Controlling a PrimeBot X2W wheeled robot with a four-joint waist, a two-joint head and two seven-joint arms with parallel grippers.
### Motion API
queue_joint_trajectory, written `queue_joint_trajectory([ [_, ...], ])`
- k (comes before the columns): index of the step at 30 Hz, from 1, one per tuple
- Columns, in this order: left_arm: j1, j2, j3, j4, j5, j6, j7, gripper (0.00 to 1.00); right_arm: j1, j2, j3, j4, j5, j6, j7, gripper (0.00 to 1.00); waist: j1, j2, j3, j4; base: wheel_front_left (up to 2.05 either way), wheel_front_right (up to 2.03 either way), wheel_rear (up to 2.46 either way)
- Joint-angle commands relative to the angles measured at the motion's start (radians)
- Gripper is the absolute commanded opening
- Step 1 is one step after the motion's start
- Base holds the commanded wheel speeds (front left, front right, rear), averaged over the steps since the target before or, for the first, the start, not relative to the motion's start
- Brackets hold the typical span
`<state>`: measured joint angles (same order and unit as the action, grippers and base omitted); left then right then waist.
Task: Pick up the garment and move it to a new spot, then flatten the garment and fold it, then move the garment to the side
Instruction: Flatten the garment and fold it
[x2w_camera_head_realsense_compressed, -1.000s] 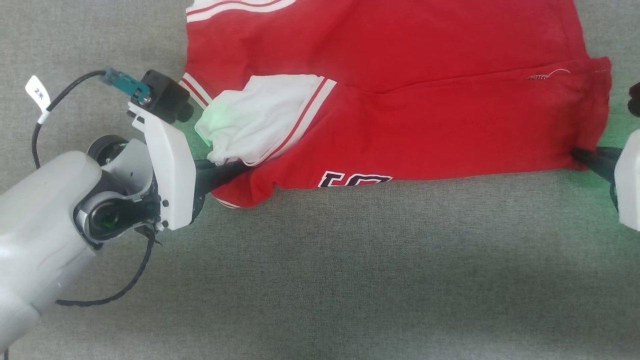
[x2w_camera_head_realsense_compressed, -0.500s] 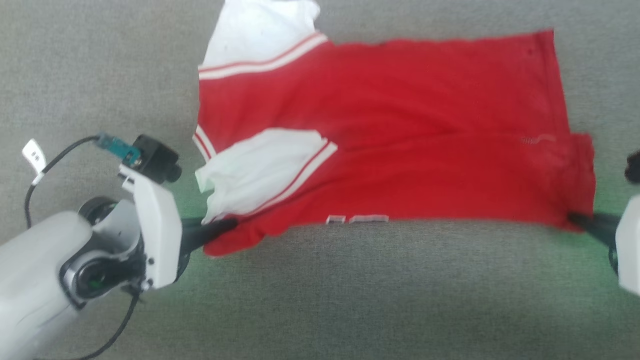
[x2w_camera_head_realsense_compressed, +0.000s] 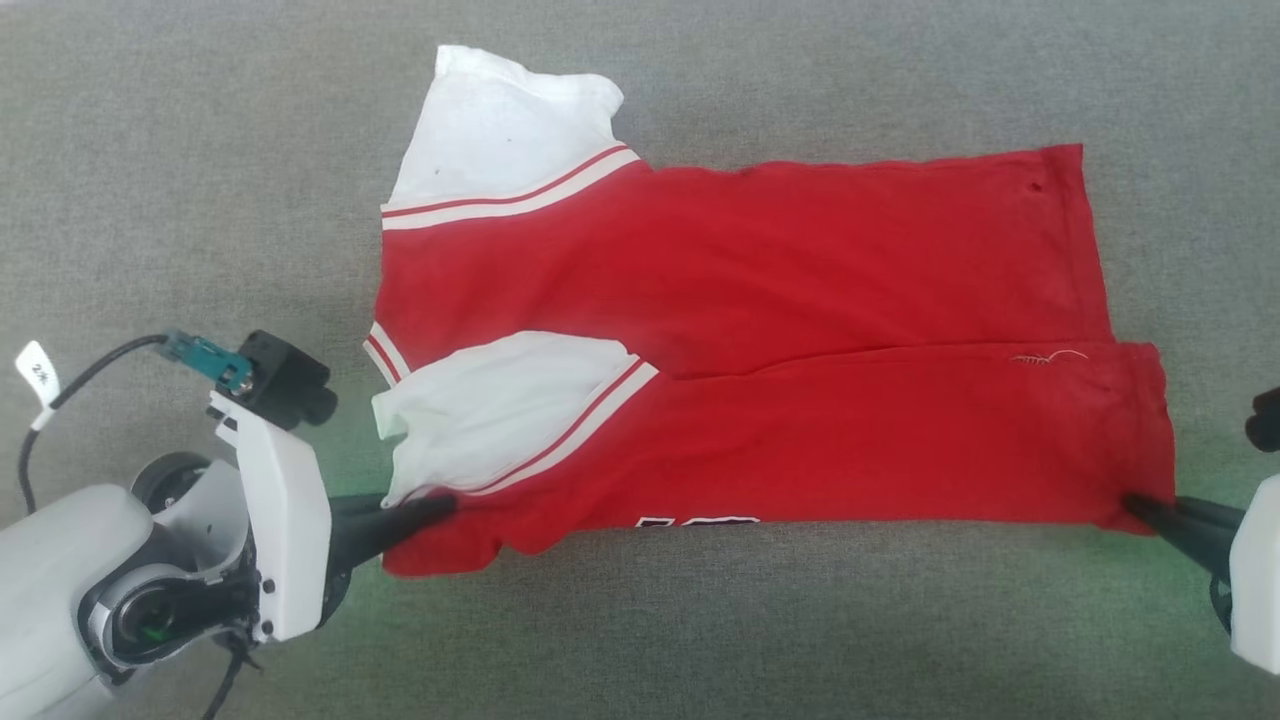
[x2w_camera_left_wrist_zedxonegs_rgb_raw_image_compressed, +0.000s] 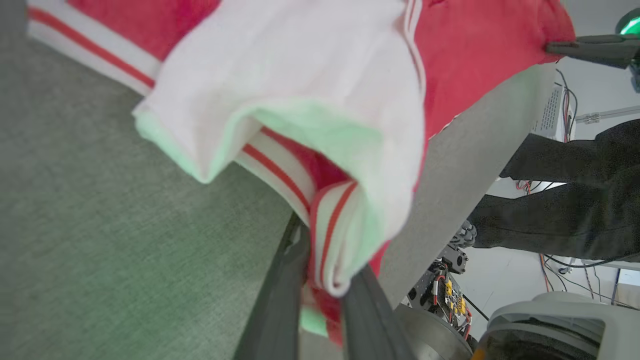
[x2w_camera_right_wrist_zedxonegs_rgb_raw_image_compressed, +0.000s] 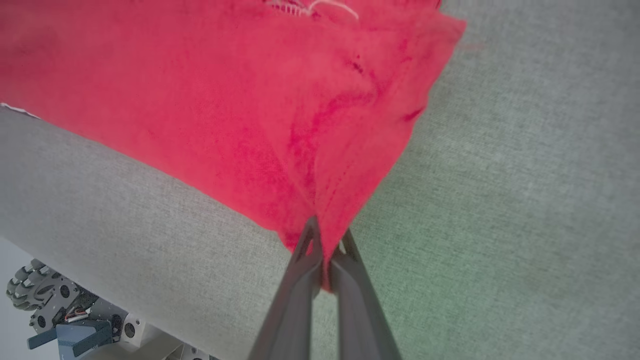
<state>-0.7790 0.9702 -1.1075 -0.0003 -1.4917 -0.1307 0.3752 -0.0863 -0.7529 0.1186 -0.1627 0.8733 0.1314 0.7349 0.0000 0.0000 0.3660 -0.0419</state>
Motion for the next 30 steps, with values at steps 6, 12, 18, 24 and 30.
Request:
queue_joint_trajectory([
  [6, 0.032, 0.016, 0.025, 0.002, 0.006, 0.010, -0.069, 1.00, -0.012, 0.050, -0.091, -0.016, -0.051, -0.002, -0.097, 1.00, 0.0000, 0.0000, -0.017, -0.002, 0.00, 0.00, 0.00],
  [12, 0.064, 0.040, 0.087, 0.028, 0.016, 0.040, -0.230, 1.00, -0.067, 0.109, -0.135, -0.036, -0.135, -0.001, -0.298, 1.00, 0.0000, 0.0000, -0.052, -0.010, 0.00, 0.00, 0.00],
  [18, 0.021, -0.037, 0.159, 0.155, 0.111, 0.146, -0.457, 1.00, -0.137, 0.193, -0.089, -0.005, -0.201, -0.001, -0.561, 1.00, 0.0000, 0.0000, -0.074, -0.032, 0.00, 0.00, 0.00],
  [24, -0.121, -0.135, 0.187, 0.354, 0.183, 0.184, -0.496, 1.00, -0.193, 0.268, -0.070, 0.029, -0.235, -0.001, -0.732, 1.00, 0.0000, 0.0000, -0.046, -0.096, 0.00, 0.00, 0.00],
  [30, -0.318, -0.203, 0.179, 0.620, 0.240, 0.172, -0.412, 1.00, -0.232, 0.336, -0.095, 0.059, -0.236, -0.001, -0.823, 1.00, 0.0000, 0.0000, 0.001, -0.198, 0.00, 0.00, 0.00],
])
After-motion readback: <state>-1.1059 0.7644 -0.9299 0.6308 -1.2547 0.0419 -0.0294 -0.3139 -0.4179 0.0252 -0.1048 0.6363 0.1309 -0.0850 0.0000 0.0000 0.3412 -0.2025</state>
